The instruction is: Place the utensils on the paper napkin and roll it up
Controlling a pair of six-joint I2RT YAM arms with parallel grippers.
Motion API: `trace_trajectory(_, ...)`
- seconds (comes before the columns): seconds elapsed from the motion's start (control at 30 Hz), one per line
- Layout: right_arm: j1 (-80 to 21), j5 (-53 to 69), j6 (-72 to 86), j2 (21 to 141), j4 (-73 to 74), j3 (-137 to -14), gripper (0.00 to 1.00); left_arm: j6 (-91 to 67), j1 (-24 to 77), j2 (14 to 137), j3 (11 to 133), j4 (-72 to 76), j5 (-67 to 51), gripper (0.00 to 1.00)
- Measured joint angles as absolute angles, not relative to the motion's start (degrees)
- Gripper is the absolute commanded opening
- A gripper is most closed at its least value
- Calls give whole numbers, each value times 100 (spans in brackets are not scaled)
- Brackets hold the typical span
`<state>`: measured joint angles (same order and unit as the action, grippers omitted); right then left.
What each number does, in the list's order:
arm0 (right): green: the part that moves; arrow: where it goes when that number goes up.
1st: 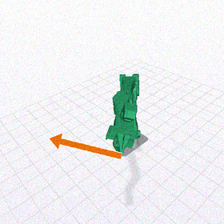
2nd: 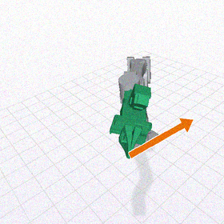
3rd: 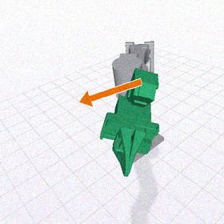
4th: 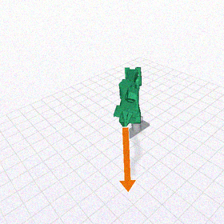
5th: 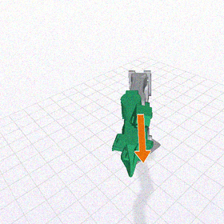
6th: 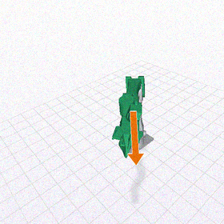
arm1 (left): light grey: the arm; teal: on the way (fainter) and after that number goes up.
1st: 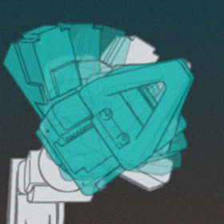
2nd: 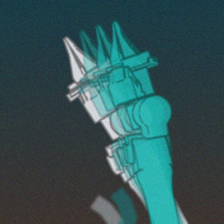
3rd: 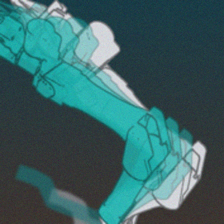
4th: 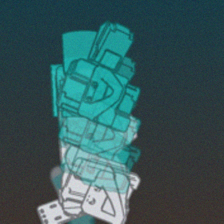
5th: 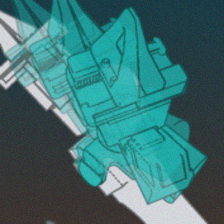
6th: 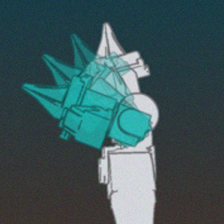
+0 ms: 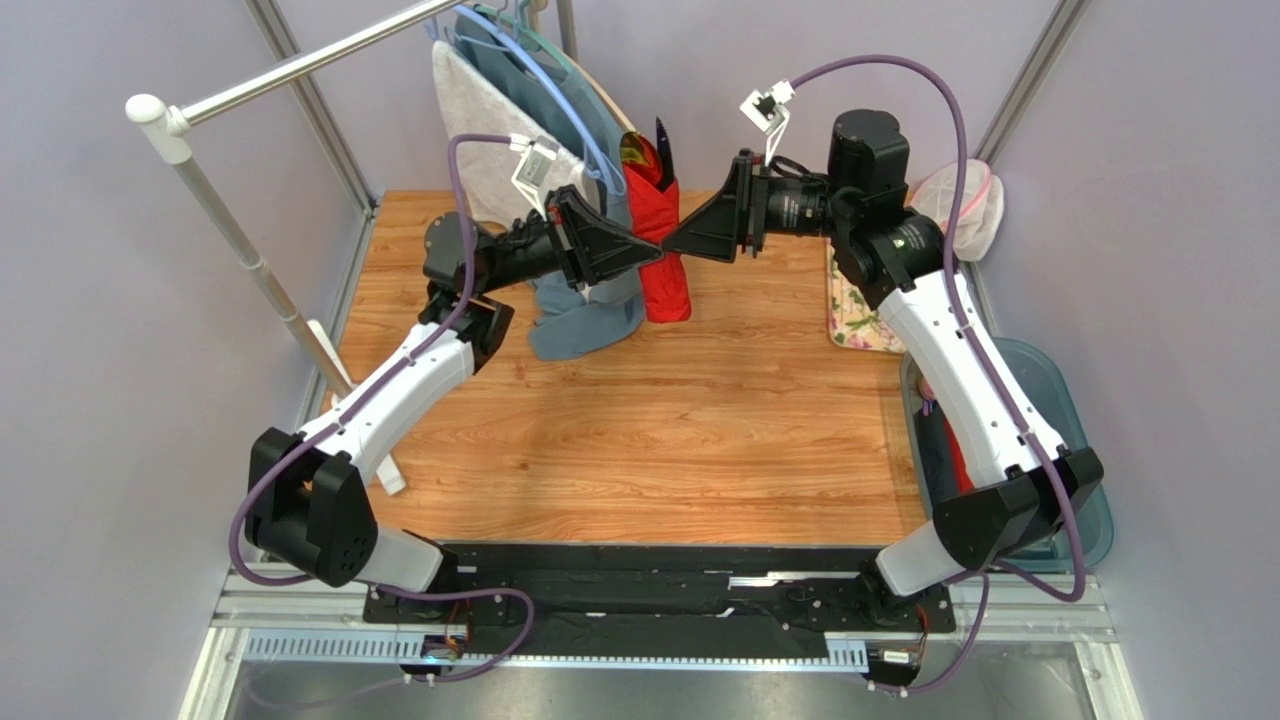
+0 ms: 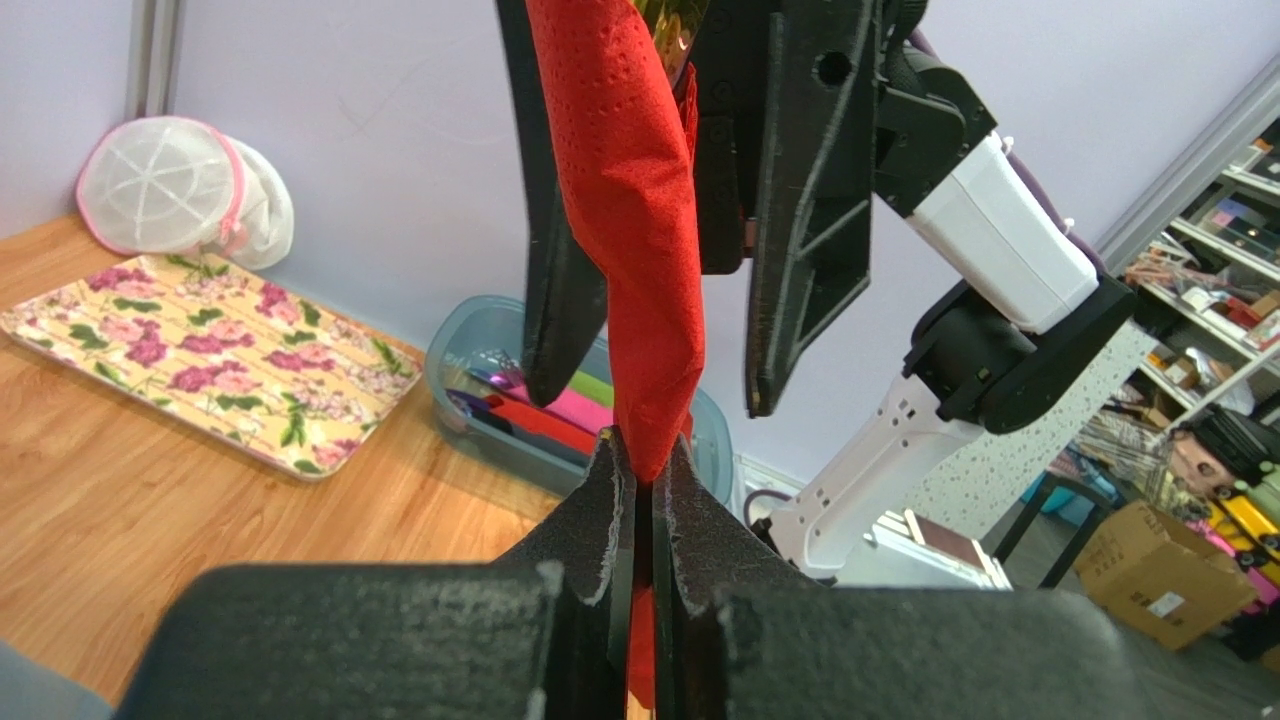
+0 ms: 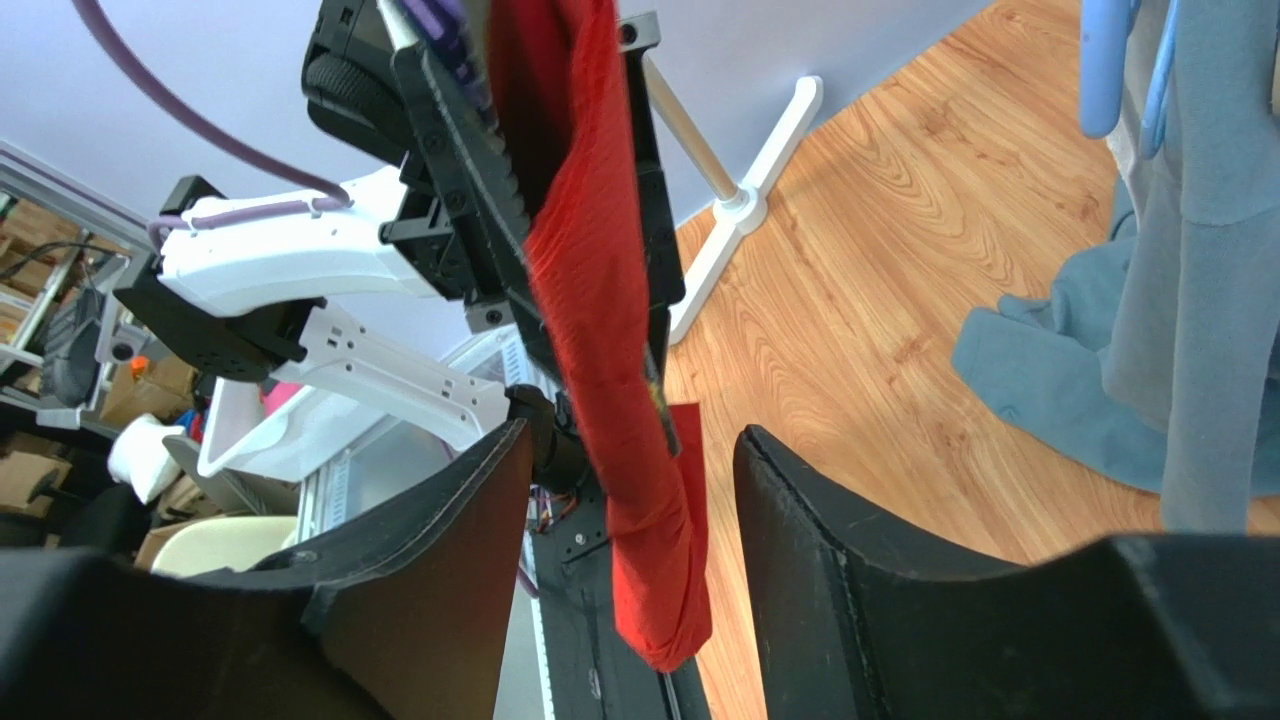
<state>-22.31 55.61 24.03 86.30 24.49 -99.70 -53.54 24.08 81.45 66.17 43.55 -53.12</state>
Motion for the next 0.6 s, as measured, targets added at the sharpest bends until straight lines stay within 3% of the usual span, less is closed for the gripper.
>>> trace_trajectory(0.2,-2246,5564,2766,8853,2134,-9981,46,-5354,2456,8145,6617,4394,-5304,0)
trace_trajectory(0.33,-2276,5561,2952,8890,1929,-9981,35,-5354,2462,8187,6617,4399,-5240,0)
trace_trajectory(0.47,-2324,5566,3068,8895,1798,-9981,41,-5360,2475,8217,6617,4401,-5225,0)
trace_trajectory(0.6,-2355,5568,3151,8897,1682,-9974,36,-5367,2510,8265,6617,4401,-5223,0)
